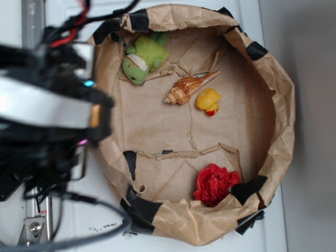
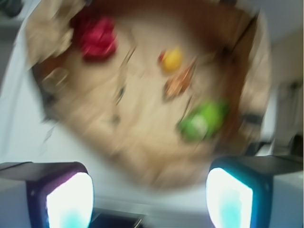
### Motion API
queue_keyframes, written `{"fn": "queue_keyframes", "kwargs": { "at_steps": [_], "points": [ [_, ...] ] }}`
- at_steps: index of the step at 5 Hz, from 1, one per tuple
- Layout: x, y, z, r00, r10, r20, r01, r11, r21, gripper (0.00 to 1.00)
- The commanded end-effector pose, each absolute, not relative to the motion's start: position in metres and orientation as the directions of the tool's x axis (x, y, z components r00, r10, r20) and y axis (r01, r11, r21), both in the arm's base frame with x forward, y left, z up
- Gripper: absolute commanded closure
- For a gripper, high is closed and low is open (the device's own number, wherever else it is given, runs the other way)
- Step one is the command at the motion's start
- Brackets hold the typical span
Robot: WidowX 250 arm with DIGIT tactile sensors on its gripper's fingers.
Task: Grab the yellow duck.
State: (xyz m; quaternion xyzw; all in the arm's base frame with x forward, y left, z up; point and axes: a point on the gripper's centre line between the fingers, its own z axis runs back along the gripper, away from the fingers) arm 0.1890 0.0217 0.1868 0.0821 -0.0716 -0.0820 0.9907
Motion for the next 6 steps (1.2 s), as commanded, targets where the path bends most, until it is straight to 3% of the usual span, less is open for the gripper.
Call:
{"fn": "queue_keyframes", "kwargs": {
  "at_steps": [1, 3, 4, 6],
  "points": [
    [0.259, 0.063, 0.118, 0.945, -0.28, 0.169, 0.245, 0.949, 0.198, 0.0],
    [0.296, 0.034, 0.062, 0.894, -0.402, 0.197, 0.383, 0.915, 0.126, 0.0],
    [0.31, 0.028, 0.055, 0.891, -0.418, 0.175, 0.393, 0.905, 0.163, 0.0],
    [0.324, 0.064, 0.039, 0.926, -0.367, 0.091, 0.336, 0.909, 0.246, 0.0]
  ]
}}
